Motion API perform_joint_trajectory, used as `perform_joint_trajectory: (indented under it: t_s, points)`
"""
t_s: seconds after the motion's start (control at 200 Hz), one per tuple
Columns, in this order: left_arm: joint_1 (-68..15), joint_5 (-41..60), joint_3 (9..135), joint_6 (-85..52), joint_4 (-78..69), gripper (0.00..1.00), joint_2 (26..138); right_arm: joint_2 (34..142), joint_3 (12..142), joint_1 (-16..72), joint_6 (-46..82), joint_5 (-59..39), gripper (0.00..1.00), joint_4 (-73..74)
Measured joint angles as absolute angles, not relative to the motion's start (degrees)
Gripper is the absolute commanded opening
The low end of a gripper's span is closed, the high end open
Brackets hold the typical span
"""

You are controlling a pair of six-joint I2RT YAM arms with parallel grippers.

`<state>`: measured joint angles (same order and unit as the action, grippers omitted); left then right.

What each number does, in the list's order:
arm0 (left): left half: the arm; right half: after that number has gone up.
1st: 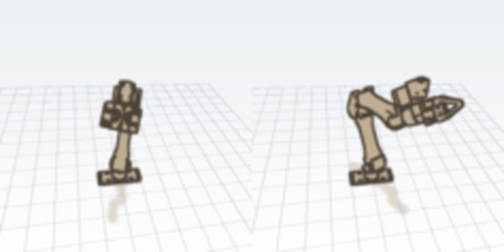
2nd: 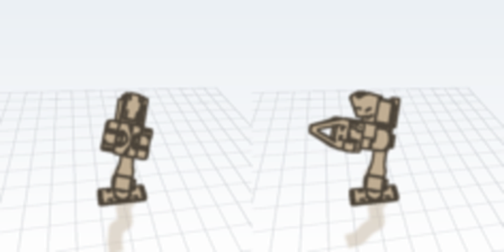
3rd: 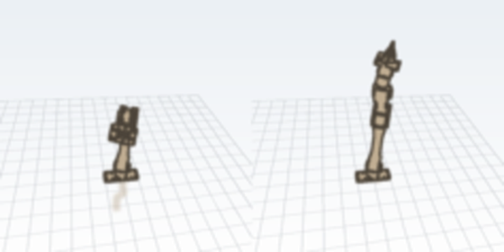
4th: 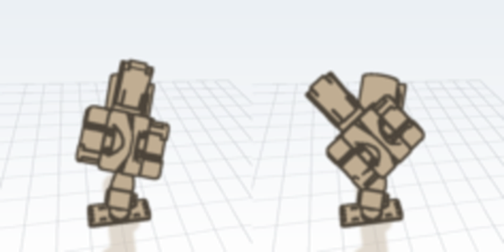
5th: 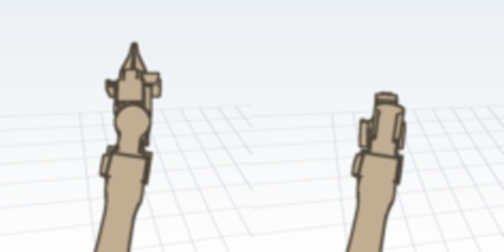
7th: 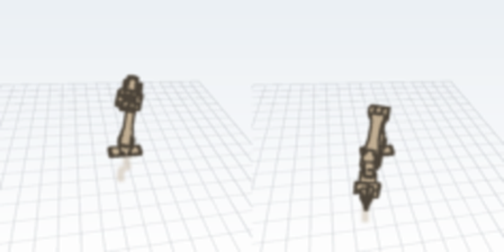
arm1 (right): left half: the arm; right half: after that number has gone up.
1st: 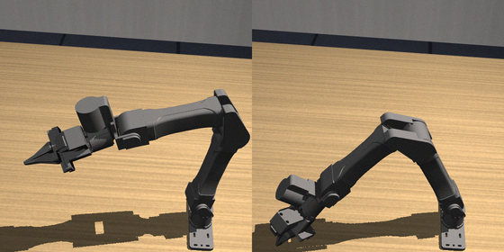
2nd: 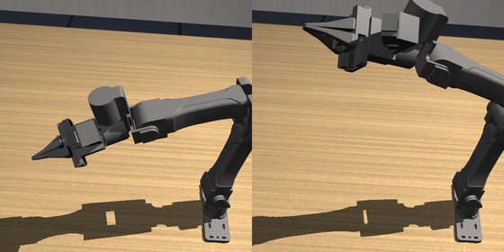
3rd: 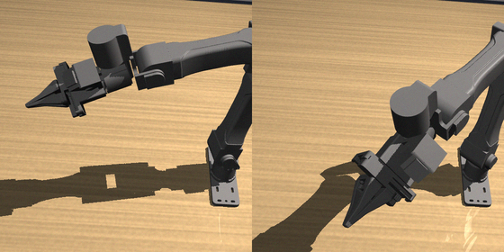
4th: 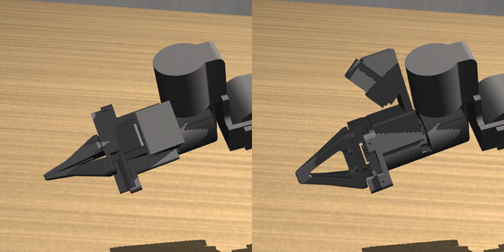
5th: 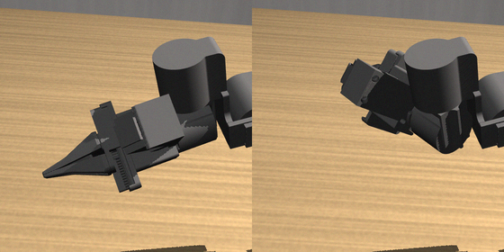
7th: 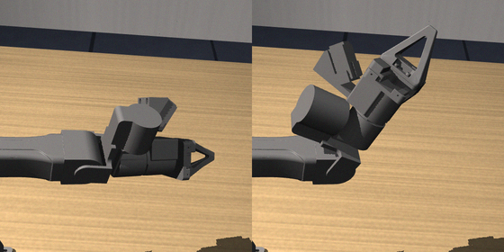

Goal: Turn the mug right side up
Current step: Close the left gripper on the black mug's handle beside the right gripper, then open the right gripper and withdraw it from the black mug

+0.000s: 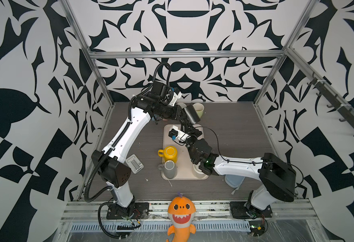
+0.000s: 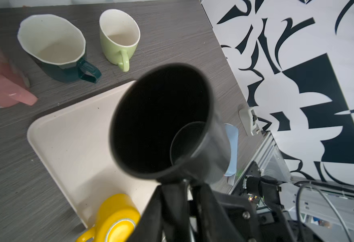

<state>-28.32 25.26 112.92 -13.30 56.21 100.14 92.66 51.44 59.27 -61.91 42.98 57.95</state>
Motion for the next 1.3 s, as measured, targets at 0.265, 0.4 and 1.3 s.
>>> perform_joint_trajectory:
  t_s: [0.265,0.4,1.3]
  points:
    - [-28.3,27.3,112.9,-12.6,56.8,0.00,100.6,93.8,51.3,59.7,-62.2,43.3,0.00,59.5]
    - [-28.2,27.7,112.9,-12.5,56.8,0.00,100.7,94.1,51.3,59.7,-62.5,43.3,0.00,60.1]
    - [-29.8,26.1,107.6,-19.0,46.6,0.00,99.4,85.6,47.5,59.4,-57.0,45.5,0.53,53.9]
